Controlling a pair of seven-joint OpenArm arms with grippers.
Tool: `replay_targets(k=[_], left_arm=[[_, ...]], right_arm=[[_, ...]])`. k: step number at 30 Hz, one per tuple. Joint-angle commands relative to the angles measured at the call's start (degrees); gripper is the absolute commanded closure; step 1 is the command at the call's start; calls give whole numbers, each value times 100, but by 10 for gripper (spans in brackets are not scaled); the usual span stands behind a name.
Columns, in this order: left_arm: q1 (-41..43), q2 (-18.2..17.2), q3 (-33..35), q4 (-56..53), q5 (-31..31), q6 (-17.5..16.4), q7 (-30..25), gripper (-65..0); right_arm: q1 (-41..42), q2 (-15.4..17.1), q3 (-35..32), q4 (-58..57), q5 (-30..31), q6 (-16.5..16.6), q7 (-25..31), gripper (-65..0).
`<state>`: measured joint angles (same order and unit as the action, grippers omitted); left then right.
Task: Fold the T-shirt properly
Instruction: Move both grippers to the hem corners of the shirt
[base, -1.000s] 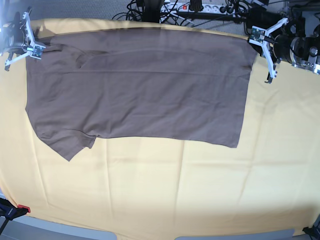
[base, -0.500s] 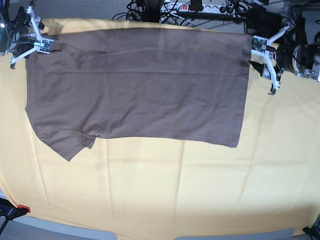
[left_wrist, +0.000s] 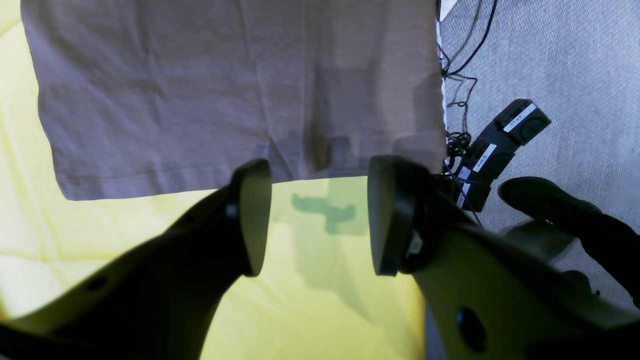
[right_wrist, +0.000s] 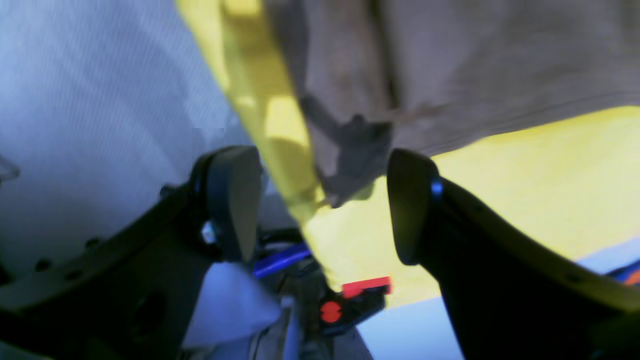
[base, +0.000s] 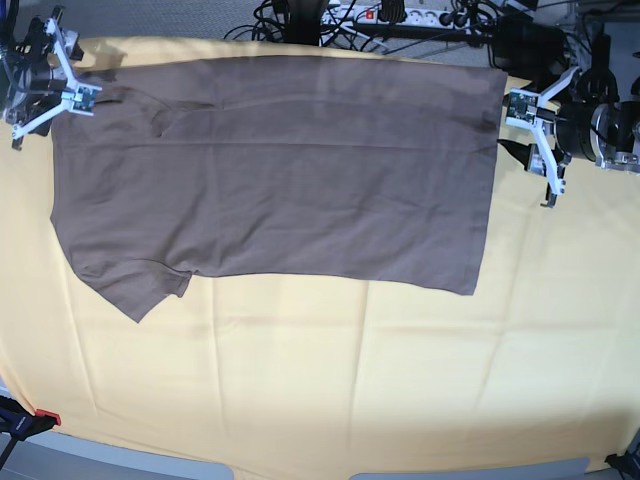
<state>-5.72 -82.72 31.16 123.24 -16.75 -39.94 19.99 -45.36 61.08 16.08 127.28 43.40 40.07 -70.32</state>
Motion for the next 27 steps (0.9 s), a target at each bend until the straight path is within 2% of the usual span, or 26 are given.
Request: replay_targets(k=[1, 6, 9, 11, 13, 16, 18, 22, 27], left_arm=[[-66, -127, -52, 46, -70, -6, -37, -319], [-66, -125, -52, 39, -103, -6, -26, -319], [-74, -87, -52, 35, -717, -6, 195, -318], [-120, 59, -52, -24, -1012, 247, 433, -318], [-236, 262, -52, -247, -1239, 511, 474, -319], [-496, 656, -55, -857, -1480, 833, 466, -319], [-741, 970, -55, -1394, -1749, 920, 448, -319], [-1346, 1611, -59, -2653, -2444, 879, 448, -319], [-2120, 2304, -59, -4369, -3263, 516, 446, -319]], right_arm=[[15, 101, 236, 131, 42, -7, -4, -420], [15, 96, 1287, 243, 487, -7, 70, -420], [15, 63, 1768, 227, 682, -7, 404, -420], [15, 50, 1941, 160, 678, -181, 682, -420], [22, 50, 1982, 11, 656, -297, 896, -420], [28, 50, 1982, -273, 649, -304, 1047, -420], [28, 50, 1982, -459, 629, -302, 1084, -420], [31, 50, 1982, -741, 629, -304, 1126, -420], [31, 50, 1982, -852, 629, -313, 1126, -420]])
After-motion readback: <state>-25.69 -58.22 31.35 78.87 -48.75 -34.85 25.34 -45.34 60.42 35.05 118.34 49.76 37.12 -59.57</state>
